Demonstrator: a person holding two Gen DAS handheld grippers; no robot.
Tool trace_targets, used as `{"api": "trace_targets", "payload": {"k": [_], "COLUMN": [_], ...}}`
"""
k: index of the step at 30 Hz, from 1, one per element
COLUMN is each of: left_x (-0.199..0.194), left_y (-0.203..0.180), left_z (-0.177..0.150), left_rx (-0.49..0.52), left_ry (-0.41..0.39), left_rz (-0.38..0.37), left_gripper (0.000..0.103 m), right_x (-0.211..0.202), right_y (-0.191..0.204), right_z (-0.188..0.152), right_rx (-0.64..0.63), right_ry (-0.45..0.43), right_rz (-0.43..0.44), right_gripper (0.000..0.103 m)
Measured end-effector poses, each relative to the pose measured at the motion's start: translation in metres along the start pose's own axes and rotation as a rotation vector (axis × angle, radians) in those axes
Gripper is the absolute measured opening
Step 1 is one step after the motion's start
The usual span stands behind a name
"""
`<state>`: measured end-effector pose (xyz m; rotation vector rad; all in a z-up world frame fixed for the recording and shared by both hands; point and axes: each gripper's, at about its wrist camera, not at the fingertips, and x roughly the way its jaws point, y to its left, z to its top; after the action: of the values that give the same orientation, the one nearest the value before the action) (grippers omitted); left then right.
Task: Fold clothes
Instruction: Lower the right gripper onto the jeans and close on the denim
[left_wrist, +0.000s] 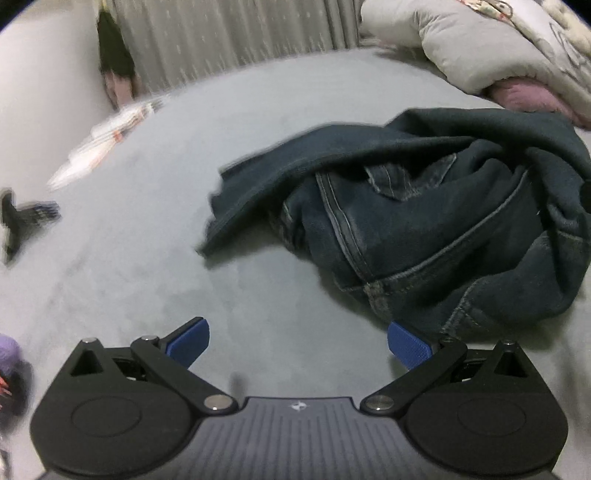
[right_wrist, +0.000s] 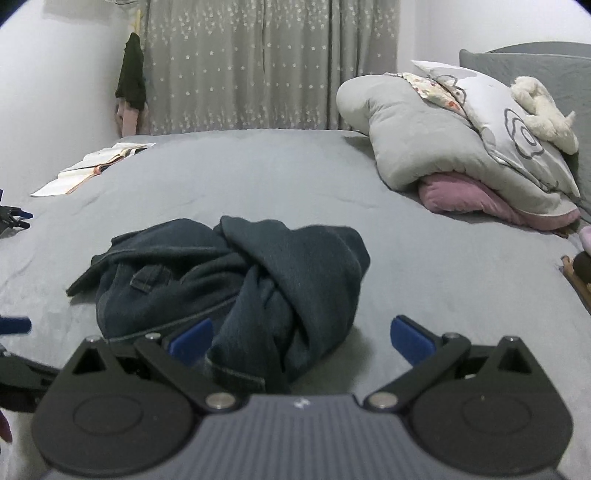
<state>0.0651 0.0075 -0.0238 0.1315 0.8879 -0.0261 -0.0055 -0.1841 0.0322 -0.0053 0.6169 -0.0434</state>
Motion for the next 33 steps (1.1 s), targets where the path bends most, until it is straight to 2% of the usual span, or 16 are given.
{"api": "trace_targets", "payload": {"k": [5,9,14,19,21,23,25,26,27,29,33], "left_x": [0.005,0.010,0.014,0.020,0.022,0.022,0.023,0.024,0.024,0.024,0.022], "left_y": [0.019,0.026,0.029,0.038,0.041,0.043,0.043,0.042,0.041,0.037,0.029], "left_z": [0.004,0.006,0.007,0.009,0.009,0.010,0.011,0.012,0.012,0.013,0.014], "left_rx": [-0.075,-0.101,-0.110,-0.198,-0.233,-0.276,-0.288,-0.287,-0.278,-0.243,-0.167], "left_ry": [-0.007,-0.009,-0.033,-0.018,-0.023,-0.038,-0.044,-0.045,-0.051,-0.067,-0.091], "left_rz": [-0.039,-0.060,-0.055,-0.110,-0.119,-0.121,-0.120,-0.119,-0.114,-0.098,-0.063], "left_gripper": [0.103,0.103,0.103,0.103,0.103,0.103,0.103,0.103,0.103,0.103,0.103], "right_x": [0.013,0.029,0.061,0.086,0.093,0.098,0.098,0.096,0.094,0.088,0.077], "right_y": [0.006,0.014,0.030,0.038,0.036,0.029,0.019,0.013,0.009,0.001,-0.015], "right_z": [0.026,0.041,0.046,0.046,0.045,0.043,0.041,0.040,0.040,0.040,0.040], "right_rx": [-0.055,-0.084,-0.124,-0.155,-0.148,-0.122,-0.074,-0.046,-0.023,0.010,0.065], "right_ry": [-0.012,-0.003,0.040,0.066,0.071,0.072,0.065,0.059,0.051,0.035,0.018], "right_rz": [-0.035,-0.021,-0.040,-0.095,-0.109,-0.134,-0.125,-0.114,-0.103,-0.092,-0.071], "right_gripper": [0.102,0.096,0.091,0.090,0.082,0.064,0.057,0.050,0.047,0.034,0.026]}}
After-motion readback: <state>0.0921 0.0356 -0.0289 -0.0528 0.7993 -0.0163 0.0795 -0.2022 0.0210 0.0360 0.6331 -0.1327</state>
